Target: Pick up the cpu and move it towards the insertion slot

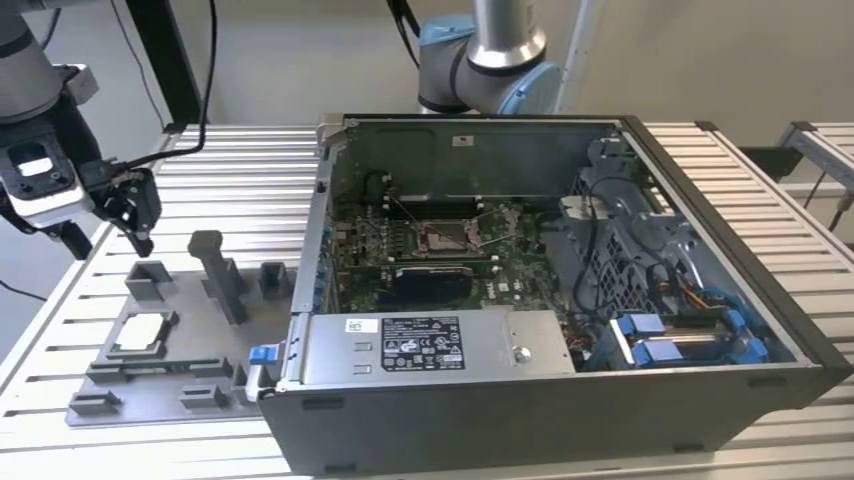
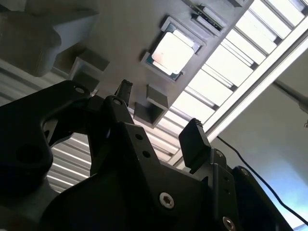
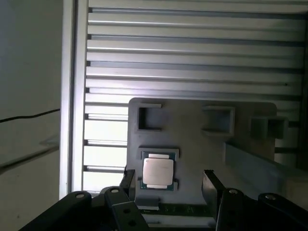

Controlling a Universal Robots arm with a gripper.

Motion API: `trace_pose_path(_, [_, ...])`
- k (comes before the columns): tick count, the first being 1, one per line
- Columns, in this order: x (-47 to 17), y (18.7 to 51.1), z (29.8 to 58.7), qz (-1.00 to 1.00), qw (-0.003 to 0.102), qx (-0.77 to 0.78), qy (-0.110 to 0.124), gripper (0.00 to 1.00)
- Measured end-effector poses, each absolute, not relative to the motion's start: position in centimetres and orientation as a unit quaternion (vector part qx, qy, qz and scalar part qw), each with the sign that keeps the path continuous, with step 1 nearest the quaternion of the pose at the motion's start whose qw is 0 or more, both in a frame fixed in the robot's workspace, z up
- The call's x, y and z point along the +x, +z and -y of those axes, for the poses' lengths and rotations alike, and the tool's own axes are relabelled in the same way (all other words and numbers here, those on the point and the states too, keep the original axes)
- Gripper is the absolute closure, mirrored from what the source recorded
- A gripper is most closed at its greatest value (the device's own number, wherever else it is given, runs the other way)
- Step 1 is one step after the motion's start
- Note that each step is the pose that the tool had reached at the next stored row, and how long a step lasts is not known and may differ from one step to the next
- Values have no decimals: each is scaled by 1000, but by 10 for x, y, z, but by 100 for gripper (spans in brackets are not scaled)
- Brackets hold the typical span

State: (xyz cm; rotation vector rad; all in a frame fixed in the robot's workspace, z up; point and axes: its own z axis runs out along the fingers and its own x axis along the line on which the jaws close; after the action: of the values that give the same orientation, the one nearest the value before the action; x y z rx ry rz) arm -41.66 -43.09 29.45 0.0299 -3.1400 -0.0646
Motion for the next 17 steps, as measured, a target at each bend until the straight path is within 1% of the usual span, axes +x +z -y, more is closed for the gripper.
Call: trace_pose_path(17, [-418,270,432,1000,0,10,-21,0])
